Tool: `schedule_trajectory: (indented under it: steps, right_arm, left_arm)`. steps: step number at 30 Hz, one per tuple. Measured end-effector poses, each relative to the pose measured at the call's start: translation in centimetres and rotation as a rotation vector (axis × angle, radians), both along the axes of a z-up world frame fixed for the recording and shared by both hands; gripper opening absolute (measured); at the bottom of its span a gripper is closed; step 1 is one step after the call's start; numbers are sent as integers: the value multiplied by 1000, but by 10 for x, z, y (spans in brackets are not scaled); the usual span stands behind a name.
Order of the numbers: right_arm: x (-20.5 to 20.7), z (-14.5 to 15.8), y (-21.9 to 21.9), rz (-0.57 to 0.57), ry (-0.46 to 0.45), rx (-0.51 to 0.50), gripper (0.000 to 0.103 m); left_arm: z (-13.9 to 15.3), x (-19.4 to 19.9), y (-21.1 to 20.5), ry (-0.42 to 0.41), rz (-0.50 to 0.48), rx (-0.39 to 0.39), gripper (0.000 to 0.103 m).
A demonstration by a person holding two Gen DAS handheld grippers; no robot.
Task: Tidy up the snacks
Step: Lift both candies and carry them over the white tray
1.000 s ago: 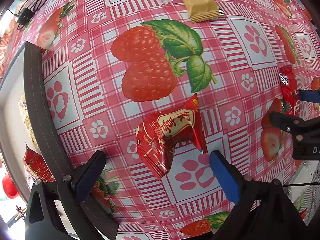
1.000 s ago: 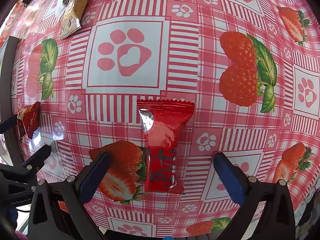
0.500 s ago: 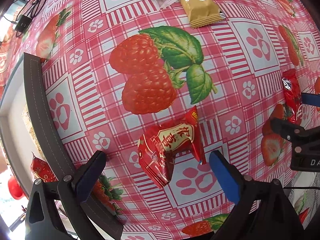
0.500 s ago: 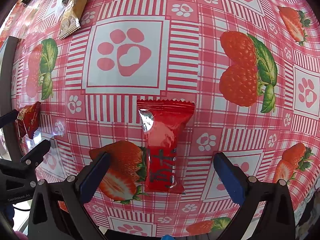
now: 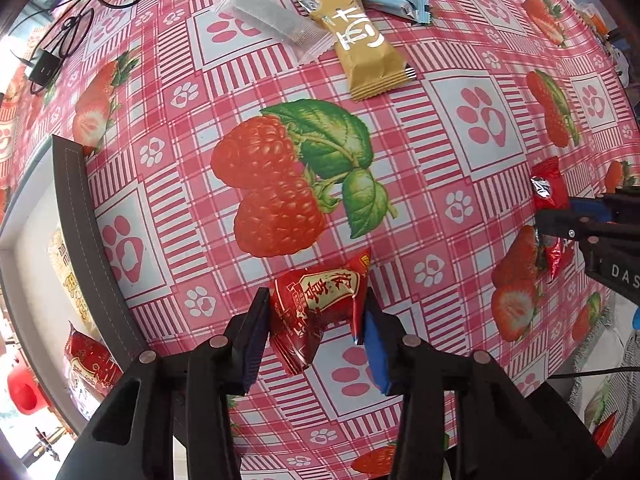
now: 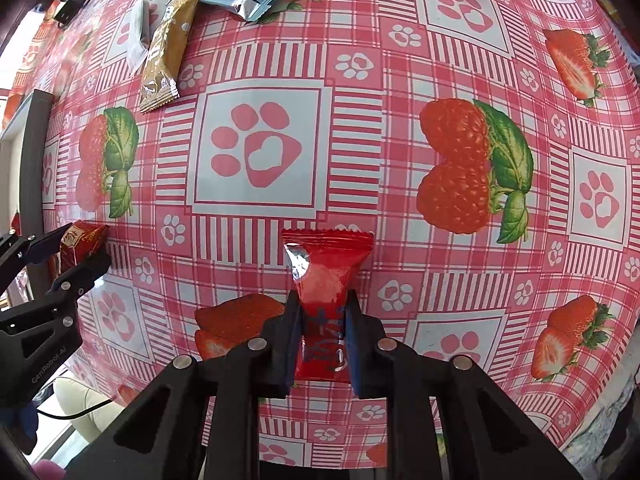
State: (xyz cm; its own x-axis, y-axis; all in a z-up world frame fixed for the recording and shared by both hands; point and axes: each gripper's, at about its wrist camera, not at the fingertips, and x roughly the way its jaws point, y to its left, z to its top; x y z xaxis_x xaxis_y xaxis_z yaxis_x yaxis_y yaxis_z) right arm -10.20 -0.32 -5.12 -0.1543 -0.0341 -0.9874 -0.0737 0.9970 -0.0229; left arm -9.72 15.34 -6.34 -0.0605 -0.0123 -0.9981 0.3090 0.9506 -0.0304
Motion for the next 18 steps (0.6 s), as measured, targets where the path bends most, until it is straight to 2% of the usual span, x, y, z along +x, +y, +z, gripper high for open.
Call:
schedule_trajectory:
  steps: [4, 9, 18]
  right_arm:
    - [-2, 9, -8, -52, -12, 73, 21]
    - [-10, 21, -6, -56, -15, 134, 21]
    - [-13, 37, 57, 20, -24, 179, 21]
  left_arm:
    - [16, -7, 12, -17, 40, -69, 46]
    - [39, -15, 26, -54, 57, -85, 46]
    - [60, -31, 65, -98, 155, -96, 46]
